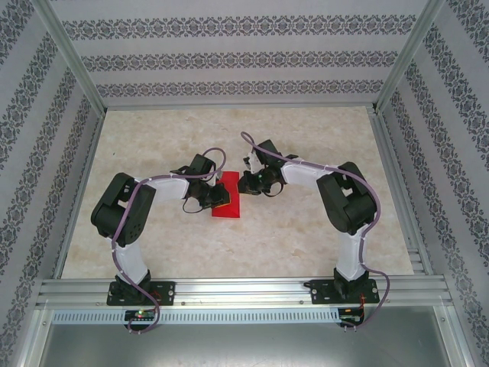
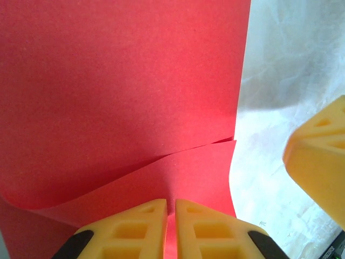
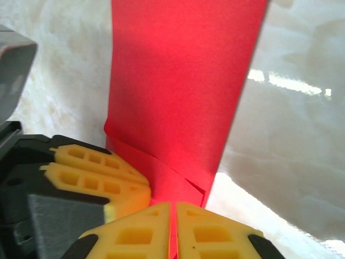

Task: Fold a paper plane with a square sheet of paper (pick it up from the middle)
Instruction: Fold the triangle a second time at the center of the table.

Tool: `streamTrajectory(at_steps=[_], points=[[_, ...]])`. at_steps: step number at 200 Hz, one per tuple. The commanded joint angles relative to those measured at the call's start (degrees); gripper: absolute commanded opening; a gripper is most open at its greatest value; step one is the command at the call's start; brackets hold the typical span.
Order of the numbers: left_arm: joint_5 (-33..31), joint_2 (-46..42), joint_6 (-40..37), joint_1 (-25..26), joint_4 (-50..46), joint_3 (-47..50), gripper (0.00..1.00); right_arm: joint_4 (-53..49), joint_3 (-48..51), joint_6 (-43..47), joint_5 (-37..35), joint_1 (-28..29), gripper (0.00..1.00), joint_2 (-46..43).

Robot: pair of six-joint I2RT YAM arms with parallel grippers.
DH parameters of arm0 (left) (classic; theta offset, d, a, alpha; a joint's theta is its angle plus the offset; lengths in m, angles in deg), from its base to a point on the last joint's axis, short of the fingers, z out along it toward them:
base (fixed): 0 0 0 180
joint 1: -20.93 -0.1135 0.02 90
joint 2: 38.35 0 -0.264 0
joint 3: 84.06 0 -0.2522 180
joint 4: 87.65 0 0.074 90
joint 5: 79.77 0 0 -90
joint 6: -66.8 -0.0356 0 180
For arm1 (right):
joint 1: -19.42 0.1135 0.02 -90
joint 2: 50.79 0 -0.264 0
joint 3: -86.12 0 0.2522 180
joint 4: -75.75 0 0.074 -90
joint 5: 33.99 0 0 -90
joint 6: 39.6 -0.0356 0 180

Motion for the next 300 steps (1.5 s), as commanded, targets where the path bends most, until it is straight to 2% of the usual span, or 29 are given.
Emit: streamTrajectory(at_steps=[1,77,124,173,249,300], points=[[-1.83,1.48,-1.08,0.73,-2.09,-0.52,0.14,0.37,0.76,0.12,1.45,1.76,0.1,-0.81],[-2.65,0.8,-0.65,0.72,-2.4,-0.61,0.12,0.44,-1.74,-0.51,2.74,2.46,0.08,4.44],[-2.31,-1.07,-0.6,0.73,-2.1,-1.72,0.11,-2.17,-1.19,0.89,-0.91,2.26,0.08,6.01],[-7.7,-1.37,-2.0,0.33,-5.95,-5.14,0.12,-6.49,-0.74,3.87,-4.16,1.84,0.08,7.47],[-6.91,0.28,-1.37,-1.03,-2.64,-0.77,0.14,-8.34,-0.39,5.38,-5.71,1.63,0.08,8.18],[-6.92,0.03,-2.32,-4.04,0.31,2.09,0.16,-9.97,-0.3,6.28,-8.13,1.49,0.08,8.66]])
